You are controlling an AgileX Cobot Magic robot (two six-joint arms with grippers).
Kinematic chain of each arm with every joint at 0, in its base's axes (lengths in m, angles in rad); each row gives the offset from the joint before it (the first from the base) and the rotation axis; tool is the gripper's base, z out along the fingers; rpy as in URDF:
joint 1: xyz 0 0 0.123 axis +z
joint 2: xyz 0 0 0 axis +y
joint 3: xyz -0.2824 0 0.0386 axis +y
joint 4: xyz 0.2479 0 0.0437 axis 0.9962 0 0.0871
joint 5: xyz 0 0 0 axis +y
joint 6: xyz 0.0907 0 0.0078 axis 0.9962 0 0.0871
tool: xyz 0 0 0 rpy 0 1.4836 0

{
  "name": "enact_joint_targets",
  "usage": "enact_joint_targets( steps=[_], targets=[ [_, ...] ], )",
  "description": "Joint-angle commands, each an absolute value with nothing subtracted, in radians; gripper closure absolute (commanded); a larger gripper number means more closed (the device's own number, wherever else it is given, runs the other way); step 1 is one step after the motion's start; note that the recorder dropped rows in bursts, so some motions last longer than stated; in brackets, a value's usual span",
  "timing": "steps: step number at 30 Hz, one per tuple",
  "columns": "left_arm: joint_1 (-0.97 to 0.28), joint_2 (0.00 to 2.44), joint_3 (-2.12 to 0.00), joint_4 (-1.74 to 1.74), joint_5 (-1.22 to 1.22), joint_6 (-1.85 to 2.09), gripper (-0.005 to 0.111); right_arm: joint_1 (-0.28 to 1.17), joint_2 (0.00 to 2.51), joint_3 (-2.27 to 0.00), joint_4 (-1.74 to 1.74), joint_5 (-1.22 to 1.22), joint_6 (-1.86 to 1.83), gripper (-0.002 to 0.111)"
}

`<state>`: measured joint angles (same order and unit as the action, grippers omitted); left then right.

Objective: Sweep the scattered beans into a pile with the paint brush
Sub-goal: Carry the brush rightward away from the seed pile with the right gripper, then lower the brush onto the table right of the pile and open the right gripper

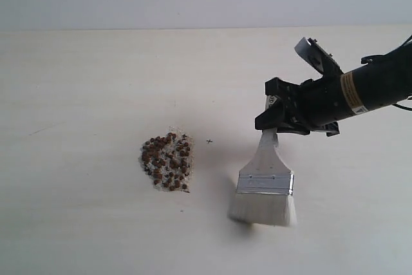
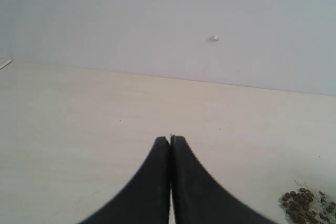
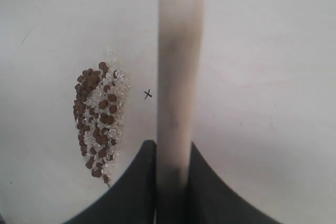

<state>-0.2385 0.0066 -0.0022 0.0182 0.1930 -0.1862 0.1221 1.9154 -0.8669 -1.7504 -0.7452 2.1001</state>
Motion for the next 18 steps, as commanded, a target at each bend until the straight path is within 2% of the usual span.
enact_joint_targets(
  steps=[1, 10, 18],
  targets=[
    [-0.244, 0.0, 0.0, 0.018, 0.193, -0.192, 0.107, 0.116, 1.94, -0.877, -1.744, -0.788, 2.089, 0.108],
    [-0.244, 0.0, 0.0, 0.018, 0.193, -0.192, 0.107, 0.116, 1.944, -0.877, -1.744, -0.956, 2.069, 0.108],
    [-0.244, 0.0, 0.0, 0.018, 0.193, -0.192, 0.107, 0.116, 1.945, -0.854, -1.744, -0.974, 2.046, 0.108]
  ],
)
